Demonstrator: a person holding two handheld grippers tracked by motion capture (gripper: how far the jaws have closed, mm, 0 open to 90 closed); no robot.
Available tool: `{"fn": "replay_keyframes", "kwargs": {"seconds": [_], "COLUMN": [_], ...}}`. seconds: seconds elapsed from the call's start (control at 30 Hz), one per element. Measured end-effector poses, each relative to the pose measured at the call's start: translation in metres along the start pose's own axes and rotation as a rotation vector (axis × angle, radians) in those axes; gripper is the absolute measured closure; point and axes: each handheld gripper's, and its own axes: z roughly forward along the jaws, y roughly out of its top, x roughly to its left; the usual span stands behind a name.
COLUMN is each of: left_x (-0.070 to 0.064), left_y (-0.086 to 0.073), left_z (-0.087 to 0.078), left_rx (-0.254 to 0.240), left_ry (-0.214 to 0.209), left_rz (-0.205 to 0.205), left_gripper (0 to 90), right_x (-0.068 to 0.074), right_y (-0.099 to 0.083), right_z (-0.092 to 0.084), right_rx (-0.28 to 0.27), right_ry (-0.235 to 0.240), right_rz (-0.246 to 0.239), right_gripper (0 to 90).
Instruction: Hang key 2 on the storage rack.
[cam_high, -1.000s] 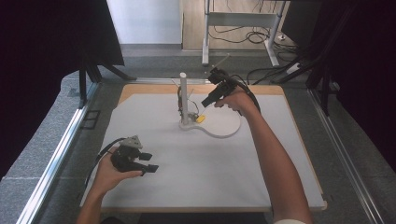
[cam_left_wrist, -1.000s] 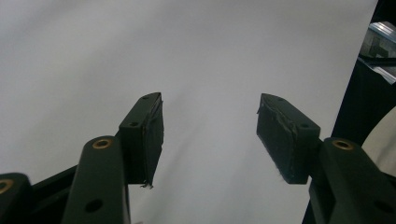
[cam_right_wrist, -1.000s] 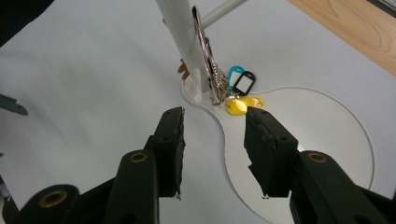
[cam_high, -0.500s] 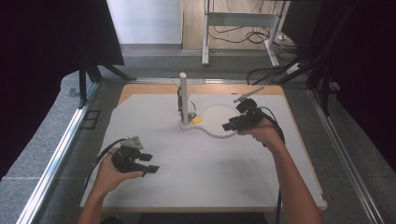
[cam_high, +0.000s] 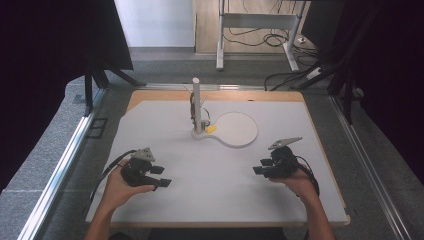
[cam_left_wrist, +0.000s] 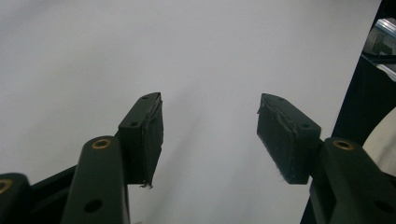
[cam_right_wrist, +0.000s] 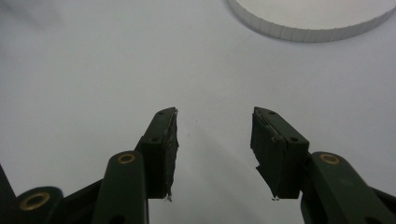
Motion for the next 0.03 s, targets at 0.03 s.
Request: {"fn": "replay_keyframes", "kwargs": {"seconds": [0.03], "left_x": [-0.0004], "left_y": [-0.0001], "left_z": [0.0001], "left_rx": [0.0], "left_ry": [0.0], "left_rz": [0.0], "left_gripper": [41.6], "right_x": [-0.0008], "right_y": [-0.0002], "right_z": [-0.0009], "right_rx": [-0.004], "right_ry": [-0.007], "right_rz": [0.003], "right_gripper": [49.0]}}
